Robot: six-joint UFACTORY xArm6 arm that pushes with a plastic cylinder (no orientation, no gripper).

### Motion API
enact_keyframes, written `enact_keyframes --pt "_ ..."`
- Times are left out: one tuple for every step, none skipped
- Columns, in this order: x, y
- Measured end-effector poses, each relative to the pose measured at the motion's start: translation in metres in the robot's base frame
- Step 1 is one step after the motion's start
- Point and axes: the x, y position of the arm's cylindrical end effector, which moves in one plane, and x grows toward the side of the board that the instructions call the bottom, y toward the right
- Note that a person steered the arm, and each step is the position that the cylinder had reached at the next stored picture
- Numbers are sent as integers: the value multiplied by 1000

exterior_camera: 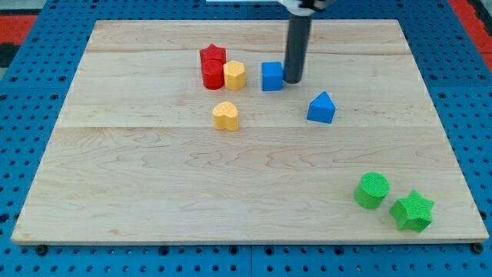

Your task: Push the blue cube top right to the yellow hexagon

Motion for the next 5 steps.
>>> enact_keyframes --pt "-5 -18" --pt "21 0" --pt "17 -15" --pt "-8 -34" --pt "-19 -36"
